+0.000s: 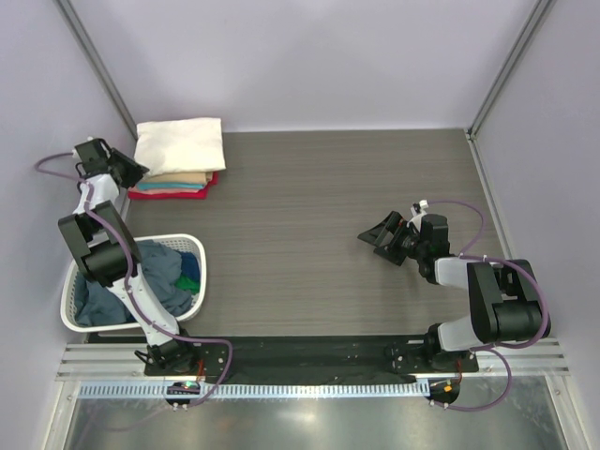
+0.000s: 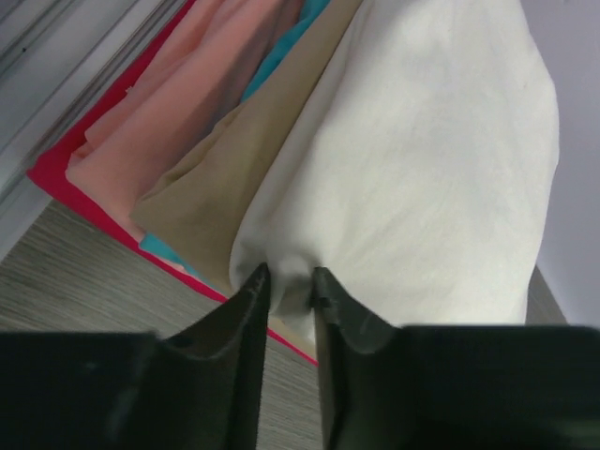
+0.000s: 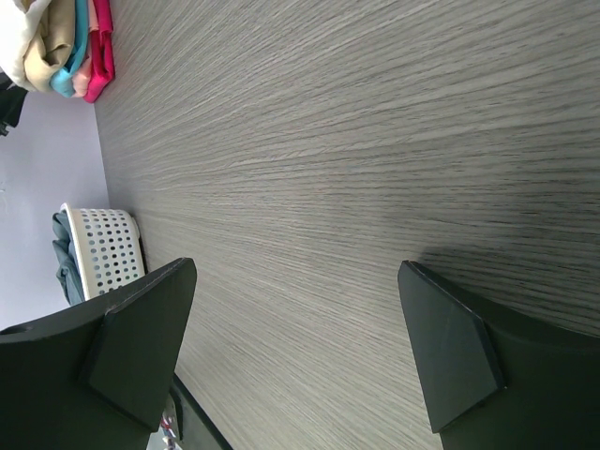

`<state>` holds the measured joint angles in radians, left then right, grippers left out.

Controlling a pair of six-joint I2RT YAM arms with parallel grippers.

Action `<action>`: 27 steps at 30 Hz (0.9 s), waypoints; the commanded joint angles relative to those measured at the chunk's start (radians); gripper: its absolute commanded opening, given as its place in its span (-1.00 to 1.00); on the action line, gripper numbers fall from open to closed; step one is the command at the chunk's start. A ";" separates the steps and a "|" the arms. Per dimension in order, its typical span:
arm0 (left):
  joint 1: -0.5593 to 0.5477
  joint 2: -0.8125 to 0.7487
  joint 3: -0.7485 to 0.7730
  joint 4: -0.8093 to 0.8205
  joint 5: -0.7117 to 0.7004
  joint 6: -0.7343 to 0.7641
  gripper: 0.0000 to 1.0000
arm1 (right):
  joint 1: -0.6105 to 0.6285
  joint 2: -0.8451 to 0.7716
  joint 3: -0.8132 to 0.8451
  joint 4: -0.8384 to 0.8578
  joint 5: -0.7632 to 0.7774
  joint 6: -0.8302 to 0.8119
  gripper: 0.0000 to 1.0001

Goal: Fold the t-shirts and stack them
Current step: Neatly place the folded tshirt to the corner, then reset both grippers

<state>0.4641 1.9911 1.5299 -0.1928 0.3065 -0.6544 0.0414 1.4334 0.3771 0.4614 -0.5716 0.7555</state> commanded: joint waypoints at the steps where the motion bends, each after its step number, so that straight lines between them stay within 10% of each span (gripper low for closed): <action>1: 0.005 -0.034 0.004 0.049 -0.015 -0.022 -0.56 | -0.008 0.012 -0.009 -0.003 0.009 -0.021 0.92; 3: 0.007 -0.029 0.024 0.043 -0.020 -0.021 -0.99 | -0.008 0.013 -0.009 -0.003 0.009 -0.021 0.91; 15: 0.054 -0.008 0.225 -0.134 -0.098 0.035 -0.97 | -0.009 0.015 -0.010 0.000 0.006 -0.019 0.92; 17: 0.057 -0.003 0.249 -0.160 -0.102 0.039 -0.84 | -0.009 0.015 -0.010 0.000 0.004 -0.019 0.92; 21: 0.061 -0.040 0.243 -0.186 -0.084 0.038 0.51 | -0.011 0.016 -0.010 0.000 0.004 -0.019 0.91; 27: 0.056 -0.226 0.100 -0.189 -0.090 -0.008 0.86 | -0.011 -0.019 -0.024 0.006 0.010 -0.021 0.92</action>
<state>0.4934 1.9331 1.6726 -0.3882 0.2394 -0.6304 0.0368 1.4334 0.3752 0.4625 -0.5758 0.7555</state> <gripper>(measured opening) 0.925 0.956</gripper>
